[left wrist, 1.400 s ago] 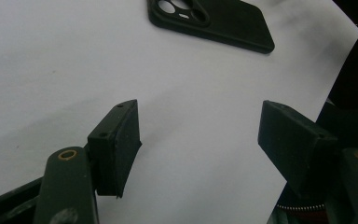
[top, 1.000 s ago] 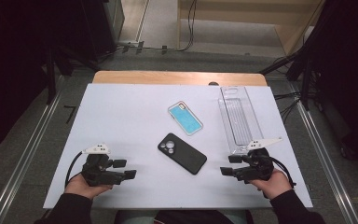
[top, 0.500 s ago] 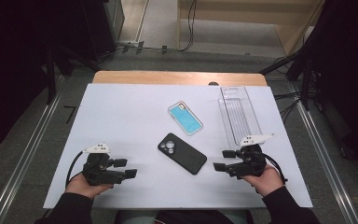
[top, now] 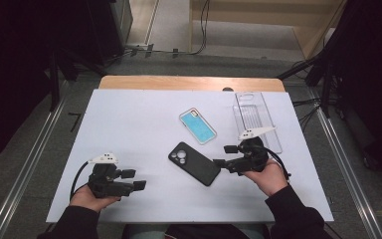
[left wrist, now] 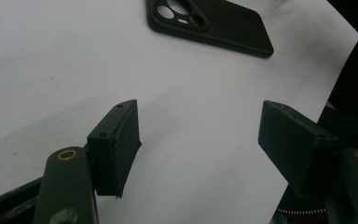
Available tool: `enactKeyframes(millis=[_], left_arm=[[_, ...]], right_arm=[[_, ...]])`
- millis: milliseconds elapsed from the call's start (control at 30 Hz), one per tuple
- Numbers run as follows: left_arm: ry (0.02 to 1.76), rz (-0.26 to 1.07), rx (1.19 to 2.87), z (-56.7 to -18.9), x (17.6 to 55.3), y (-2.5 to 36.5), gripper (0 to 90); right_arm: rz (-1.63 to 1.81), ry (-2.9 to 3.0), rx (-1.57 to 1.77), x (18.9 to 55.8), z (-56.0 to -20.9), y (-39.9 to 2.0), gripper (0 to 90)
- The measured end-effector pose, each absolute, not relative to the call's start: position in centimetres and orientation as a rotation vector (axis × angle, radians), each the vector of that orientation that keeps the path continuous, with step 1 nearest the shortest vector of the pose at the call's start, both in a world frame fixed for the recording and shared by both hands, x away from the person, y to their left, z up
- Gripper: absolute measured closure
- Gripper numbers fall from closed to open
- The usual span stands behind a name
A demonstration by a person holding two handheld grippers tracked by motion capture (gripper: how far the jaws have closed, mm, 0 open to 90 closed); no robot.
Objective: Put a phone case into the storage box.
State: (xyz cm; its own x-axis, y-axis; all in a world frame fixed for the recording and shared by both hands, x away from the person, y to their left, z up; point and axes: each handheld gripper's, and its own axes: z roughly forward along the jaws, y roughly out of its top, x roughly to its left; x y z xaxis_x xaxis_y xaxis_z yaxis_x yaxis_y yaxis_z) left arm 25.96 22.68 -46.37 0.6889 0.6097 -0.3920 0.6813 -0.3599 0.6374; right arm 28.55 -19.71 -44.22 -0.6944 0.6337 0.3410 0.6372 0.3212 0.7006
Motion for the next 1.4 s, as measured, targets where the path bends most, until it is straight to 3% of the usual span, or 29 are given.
enactKeyframes(millis=[633,1200,1300,1400], left_arm=[[0.982,-0.106,2.079,-46.4,26.0,22.8,29.7],[0.965,-0.105,2.073,-46.4,25.9,22.8,29.9],[0.966,-0.105,2.075,-46.4,25.9,22.8,29.9],[0.968,-0.107,2.075,-46.4,25.9,22.9,29.9]], right_arm=[[-1.364,-2.578,-1.307,35.0,-43.3,-17.1,23.8],[-1.353,-2.561,-1.389,40.0,-45.0,-14.5,22.6],[-1.347,-2.555,-1.402,40.5,-45.2,-14.4,19.2],[-1.321,-2.551,-1.415,41.5,-45.8,-14.2,9.2]])
